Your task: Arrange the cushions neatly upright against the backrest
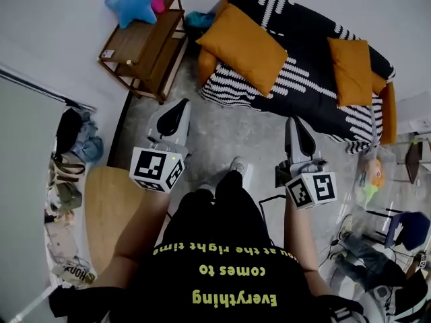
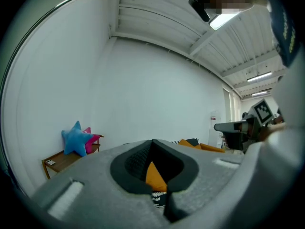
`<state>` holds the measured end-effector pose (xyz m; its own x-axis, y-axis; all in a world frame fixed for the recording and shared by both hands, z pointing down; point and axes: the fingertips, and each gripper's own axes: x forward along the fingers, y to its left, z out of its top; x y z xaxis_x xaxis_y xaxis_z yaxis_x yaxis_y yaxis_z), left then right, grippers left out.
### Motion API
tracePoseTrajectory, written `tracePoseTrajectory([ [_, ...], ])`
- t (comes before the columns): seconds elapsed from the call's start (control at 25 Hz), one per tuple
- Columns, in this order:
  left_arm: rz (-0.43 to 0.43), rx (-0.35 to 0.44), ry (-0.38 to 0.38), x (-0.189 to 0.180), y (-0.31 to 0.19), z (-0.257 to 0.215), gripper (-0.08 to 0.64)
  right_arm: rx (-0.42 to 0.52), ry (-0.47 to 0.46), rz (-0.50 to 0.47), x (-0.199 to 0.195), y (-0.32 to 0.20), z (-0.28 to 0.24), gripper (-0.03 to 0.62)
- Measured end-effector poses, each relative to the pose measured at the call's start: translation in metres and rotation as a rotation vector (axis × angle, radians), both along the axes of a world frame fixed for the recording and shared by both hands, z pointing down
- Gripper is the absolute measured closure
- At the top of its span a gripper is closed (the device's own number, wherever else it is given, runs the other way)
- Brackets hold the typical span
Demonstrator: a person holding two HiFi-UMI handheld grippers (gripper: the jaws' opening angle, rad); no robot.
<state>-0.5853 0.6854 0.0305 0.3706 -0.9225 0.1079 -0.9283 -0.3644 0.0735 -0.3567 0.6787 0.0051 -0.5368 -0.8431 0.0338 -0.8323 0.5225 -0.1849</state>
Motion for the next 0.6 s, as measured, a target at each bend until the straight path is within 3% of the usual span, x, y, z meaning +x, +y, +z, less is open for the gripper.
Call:
tracePoseTrajectory([
  [0.2, -0.063, -0.002, -0.014, 0.019, -0.044, -0.001, 0.561, 0.014, 0.0, -0.043, 0.025, -0.055, -0.006, 0.581],
  [0.6, -0.085, -0.034, -0.012, 0.066, -0.099, 0.009, 0.561, -0.035, -0.03, -0.049, 0.082, -0.122, 0.008, 0.581],
])
